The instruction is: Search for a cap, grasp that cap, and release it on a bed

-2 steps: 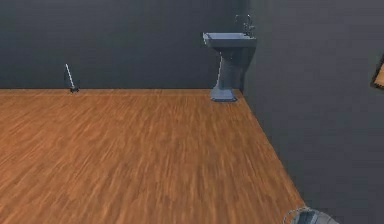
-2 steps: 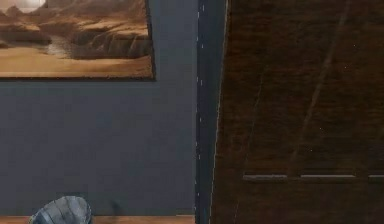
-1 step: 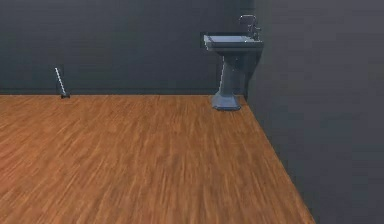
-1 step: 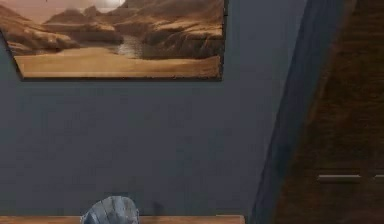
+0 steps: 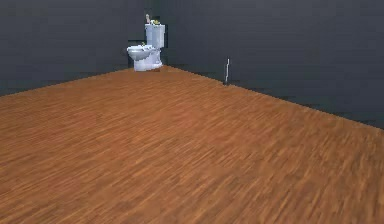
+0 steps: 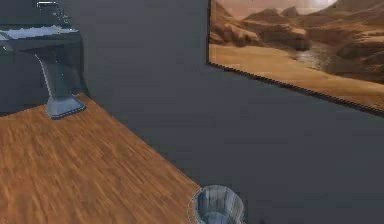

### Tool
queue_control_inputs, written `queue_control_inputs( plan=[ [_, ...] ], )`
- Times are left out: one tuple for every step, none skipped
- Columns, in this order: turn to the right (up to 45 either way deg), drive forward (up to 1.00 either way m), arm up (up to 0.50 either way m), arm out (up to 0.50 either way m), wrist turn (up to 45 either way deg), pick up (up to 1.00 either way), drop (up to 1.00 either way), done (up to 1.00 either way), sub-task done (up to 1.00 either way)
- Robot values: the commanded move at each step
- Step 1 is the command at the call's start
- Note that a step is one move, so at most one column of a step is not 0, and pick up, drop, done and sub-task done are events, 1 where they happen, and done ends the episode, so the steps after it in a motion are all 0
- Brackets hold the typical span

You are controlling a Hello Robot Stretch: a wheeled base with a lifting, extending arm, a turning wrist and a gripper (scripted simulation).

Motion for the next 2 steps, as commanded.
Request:
queue_control_inputs(
  plan=[
    [-9.0, 0.0, 0.0, 0.0, 0.0, 0.0, 0.0, 0.0, 0.0],
    [0.0, 1.0, 0.0, 0.0, 0.0, 0.0, 0.0, 0.0, 0.0]
  ],
)
